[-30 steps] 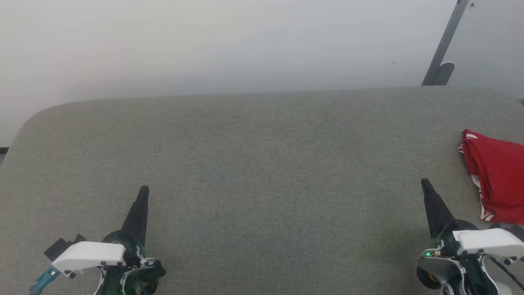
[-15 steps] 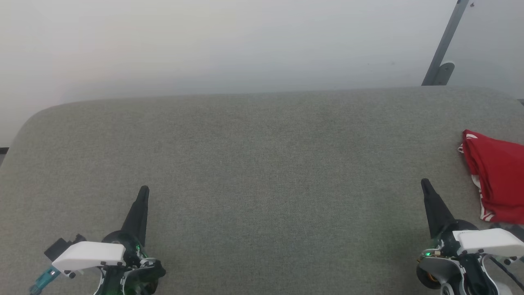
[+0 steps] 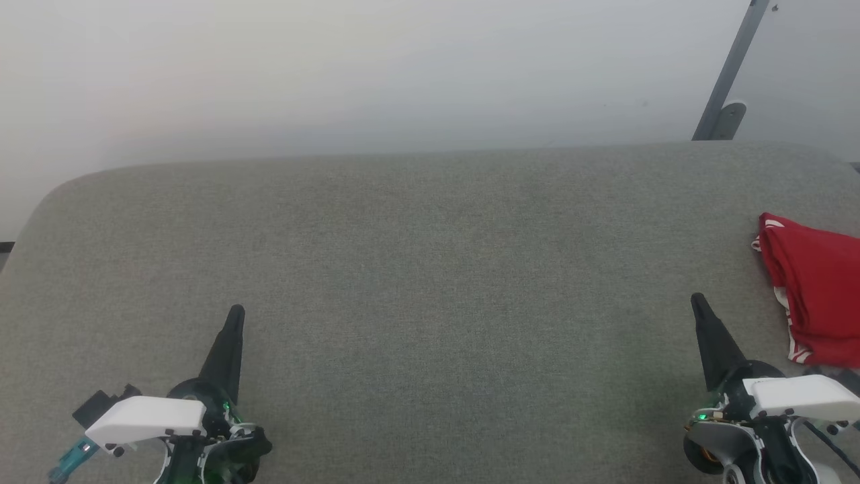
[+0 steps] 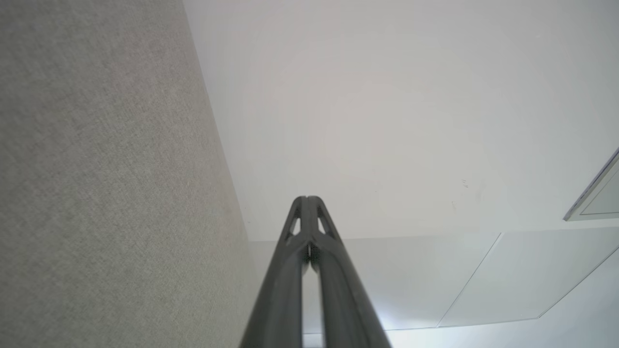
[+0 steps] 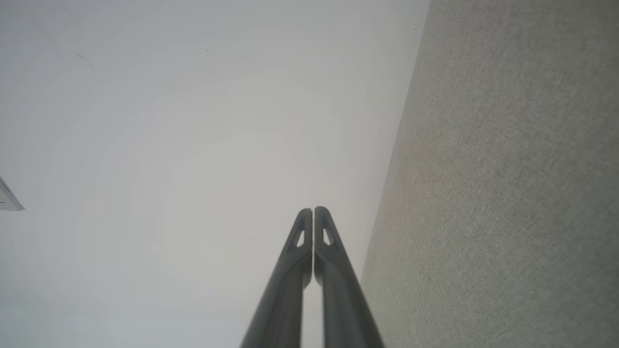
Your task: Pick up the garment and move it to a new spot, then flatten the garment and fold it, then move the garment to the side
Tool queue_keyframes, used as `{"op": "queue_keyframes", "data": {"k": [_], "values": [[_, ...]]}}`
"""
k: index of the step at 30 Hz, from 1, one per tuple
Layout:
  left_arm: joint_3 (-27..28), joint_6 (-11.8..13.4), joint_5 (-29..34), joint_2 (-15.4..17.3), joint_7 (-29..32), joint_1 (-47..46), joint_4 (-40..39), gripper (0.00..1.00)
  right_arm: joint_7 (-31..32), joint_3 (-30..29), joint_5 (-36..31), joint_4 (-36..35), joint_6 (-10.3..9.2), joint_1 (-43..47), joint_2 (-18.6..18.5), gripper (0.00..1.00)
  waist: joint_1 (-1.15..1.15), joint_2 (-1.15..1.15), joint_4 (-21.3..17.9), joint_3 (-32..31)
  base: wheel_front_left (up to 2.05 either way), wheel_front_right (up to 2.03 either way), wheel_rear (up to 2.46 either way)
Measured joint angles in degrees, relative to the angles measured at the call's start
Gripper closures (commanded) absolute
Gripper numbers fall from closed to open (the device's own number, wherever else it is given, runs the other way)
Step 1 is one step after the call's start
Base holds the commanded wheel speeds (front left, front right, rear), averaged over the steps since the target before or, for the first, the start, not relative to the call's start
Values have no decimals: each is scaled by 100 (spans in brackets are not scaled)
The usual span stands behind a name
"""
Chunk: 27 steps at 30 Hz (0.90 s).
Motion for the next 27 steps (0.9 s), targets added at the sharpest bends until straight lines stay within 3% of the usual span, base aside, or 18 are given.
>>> {"op": "queue_keyframes", "data": {"k": [27], "values": [[12,0,8,-10,8,0,1,100,0,1,0,0,0,-1,0,100,0,0,0,0,0,0,0]]}}
